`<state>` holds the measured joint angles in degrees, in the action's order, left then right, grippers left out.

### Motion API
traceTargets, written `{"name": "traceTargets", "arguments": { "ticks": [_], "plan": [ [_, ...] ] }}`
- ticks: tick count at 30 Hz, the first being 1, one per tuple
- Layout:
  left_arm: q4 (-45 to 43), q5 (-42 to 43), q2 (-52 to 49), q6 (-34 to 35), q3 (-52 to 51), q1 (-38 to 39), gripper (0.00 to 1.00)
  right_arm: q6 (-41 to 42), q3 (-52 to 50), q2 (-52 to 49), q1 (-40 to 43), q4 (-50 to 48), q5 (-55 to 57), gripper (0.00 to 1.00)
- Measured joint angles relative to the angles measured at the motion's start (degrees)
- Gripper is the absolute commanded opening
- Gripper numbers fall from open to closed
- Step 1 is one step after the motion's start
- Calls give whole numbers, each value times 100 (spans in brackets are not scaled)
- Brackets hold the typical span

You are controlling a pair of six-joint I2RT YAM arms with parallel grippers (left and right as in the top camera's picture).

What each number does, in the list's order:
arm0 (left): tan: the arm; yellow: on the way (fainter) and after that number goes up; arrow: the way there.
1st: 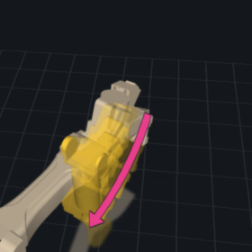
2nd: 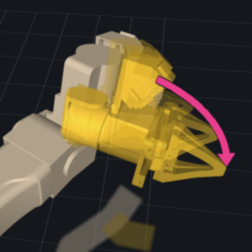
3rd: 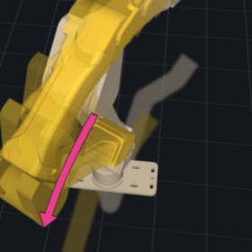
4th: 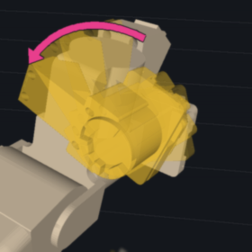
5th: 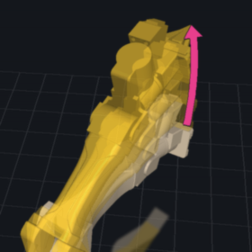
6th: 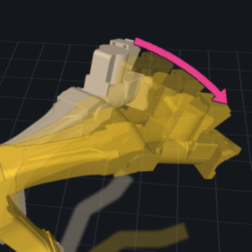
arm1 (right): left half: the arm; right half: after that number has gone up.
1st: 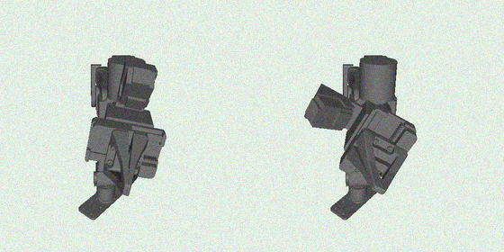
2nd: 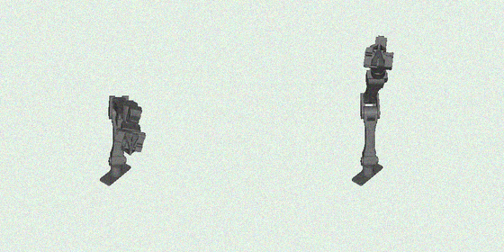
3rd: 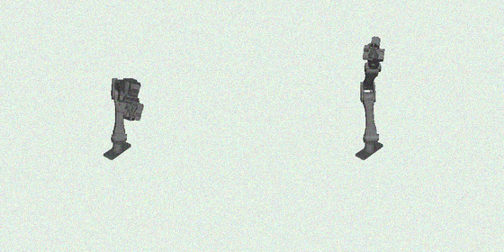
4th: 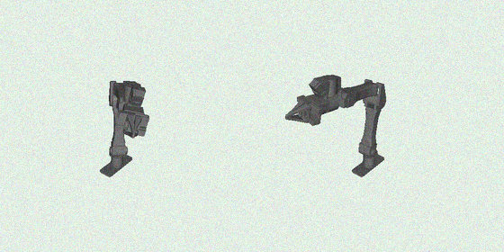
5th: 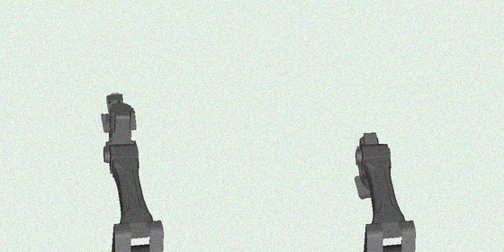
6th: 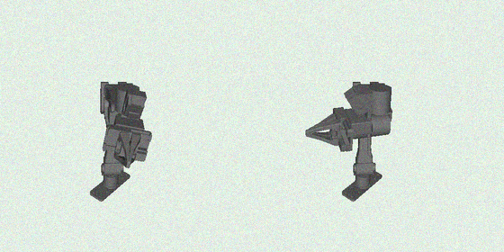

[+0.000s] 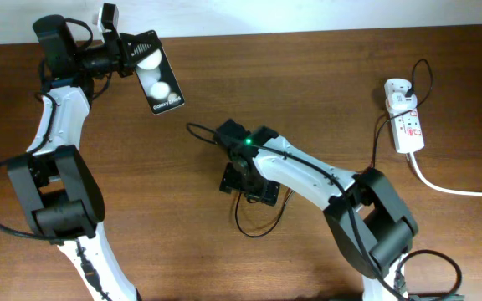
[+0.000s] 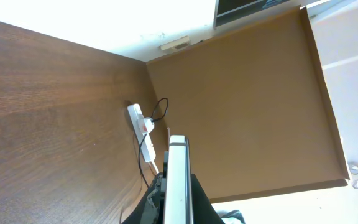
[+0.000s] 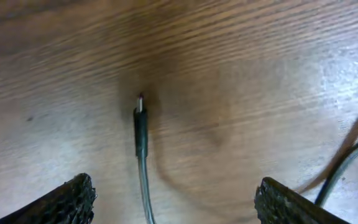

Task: Plug charger to phone and switch on socket
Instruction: 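Grasp the USB-C cable end with the right gripper and lift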

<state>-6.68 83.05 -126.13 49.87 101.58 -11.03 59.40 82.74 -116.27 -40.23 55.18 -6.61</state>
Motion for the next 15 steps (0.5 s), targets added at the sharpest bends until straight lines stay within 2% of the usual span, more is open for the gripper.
{"name": "traceTargets", "arguments": {
  "ticks": [3, 8, 11, 15],
  "plan": [
    [0, 2, 0, 0, 0, 0, 0, 66, 0, -177, 0, -83, 24, 77],
    [0, 11, 0, 0, 0, 0, 0, 192, 0, -304, 0, -144, 227, 62],
    [0, 11, 0, 0, 0, 0, 0, 229, 0, -306, 0, -146, 304, 44],
    [0, 11, 0, 0, 0, 0, 0, 214, 2, -306, 0, -151, 378, 28]
  ]
}}
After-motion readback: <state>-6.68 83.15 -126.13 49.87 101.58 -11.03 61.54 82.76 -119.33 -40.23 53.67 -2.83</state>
